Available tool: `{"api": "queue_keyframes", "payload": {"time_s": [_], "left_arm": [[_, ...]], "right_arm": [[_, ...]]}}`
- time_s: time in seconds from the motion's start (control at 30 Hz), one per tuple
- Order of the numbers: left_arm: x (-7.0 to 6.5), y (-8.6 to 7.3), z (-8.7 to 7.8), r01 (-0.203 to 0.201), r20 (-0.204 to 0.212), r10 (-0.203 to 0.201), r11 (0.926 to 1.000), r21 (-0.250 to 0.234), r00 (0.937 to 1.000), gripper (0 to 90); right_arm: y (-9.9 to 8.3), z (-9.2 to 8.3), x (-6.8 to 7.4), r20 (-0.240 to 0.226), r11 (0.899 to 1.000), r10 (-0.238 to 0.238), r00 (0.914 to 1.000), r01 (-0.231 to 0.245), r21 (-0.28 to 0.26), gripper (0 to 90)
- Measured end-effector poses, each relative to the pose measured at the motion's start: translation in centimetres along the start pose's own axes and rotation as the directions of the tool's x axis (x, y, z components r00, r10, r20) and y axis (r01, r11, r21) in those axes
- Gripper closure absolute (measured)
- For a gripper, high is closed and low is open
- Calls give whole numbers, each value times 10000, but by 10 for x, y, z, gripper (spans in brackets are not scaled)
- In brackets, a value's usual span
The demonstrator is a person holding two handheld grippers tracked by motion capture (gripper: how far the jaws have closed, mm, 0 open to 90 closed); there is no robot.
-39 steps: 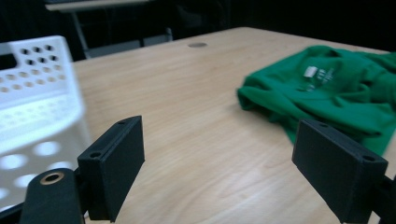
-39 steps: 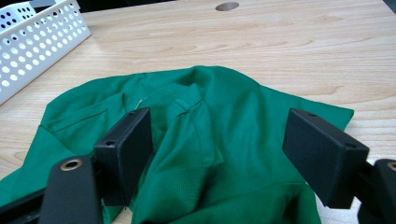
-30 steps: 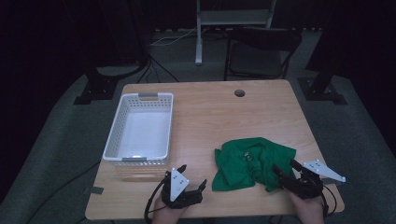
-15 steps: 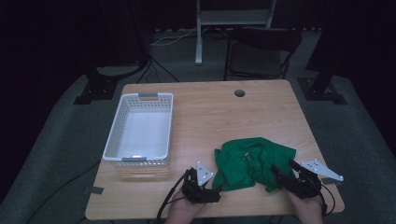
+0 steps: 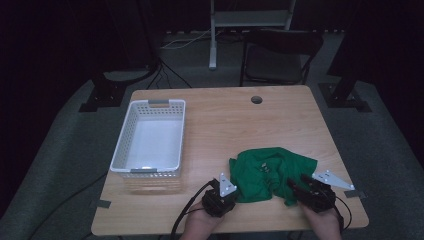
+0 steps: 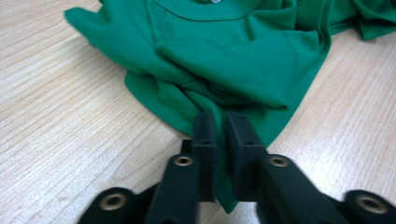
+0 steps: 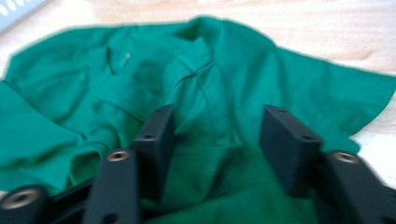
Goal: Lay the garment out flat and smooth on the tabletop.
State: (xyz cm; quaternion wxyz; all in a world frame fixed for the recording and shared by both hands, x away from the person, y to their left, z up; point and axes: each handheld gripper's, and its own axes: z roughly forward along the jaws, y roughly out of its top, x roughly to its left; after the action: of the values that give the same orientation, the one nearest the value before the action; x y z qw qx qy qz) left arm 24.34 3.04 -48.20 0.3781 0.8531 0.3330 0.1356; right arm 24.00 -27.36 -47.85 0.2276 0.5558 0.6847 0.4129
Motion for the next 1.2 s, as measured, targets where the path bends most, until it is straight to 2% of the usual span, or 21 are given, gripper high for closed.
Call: {"api": "queue_keyframes", "payload": {"time_s": [0.13,0.33,0.6,0.73,0.93,1.03,1.13,1.2], "left_arm": [[1,-2,-4,-80,-198,81,10000,36,9998,870],[10,-10,-21,244,-523,-254,9995,-195,9983,870],[25,-25,-42,653,-993,-673,9976,-235,9928,870],[30,-32,-48,867,-957,-888,9959,-265,9914,869],[31,-37,-48,976,-932,-1012,9943,-429,9905,864],[30,-37,-48,982,-903,-1033,9934,-589,9906,817],[29,-36,-49,1004,-784,-1060,9923,-720,9913,699],[29,-35,-49,1079,-740,-1127,9920,-654,9909,622]], "right_arm": [[-3,4,-2,-83,9995,-94,9999,97,311,706],[-4,3,-5,165,9994,-81,9998,75,345,850],[-4,5,-6,285,9979,-162,9995,144,625,860],[-4,6,-7,286,9969,-129,9995,106,776,863],[-4,7,-6,296,9962,-197,9994,171,852,863],[-4,6,-6,264,9967,-190,9995,169,795,863],[-4,5,-5,220,9973,-183,9996,167,712,858],[-4,4,-5,194,9977,-222,9996,209,652,818]]}}
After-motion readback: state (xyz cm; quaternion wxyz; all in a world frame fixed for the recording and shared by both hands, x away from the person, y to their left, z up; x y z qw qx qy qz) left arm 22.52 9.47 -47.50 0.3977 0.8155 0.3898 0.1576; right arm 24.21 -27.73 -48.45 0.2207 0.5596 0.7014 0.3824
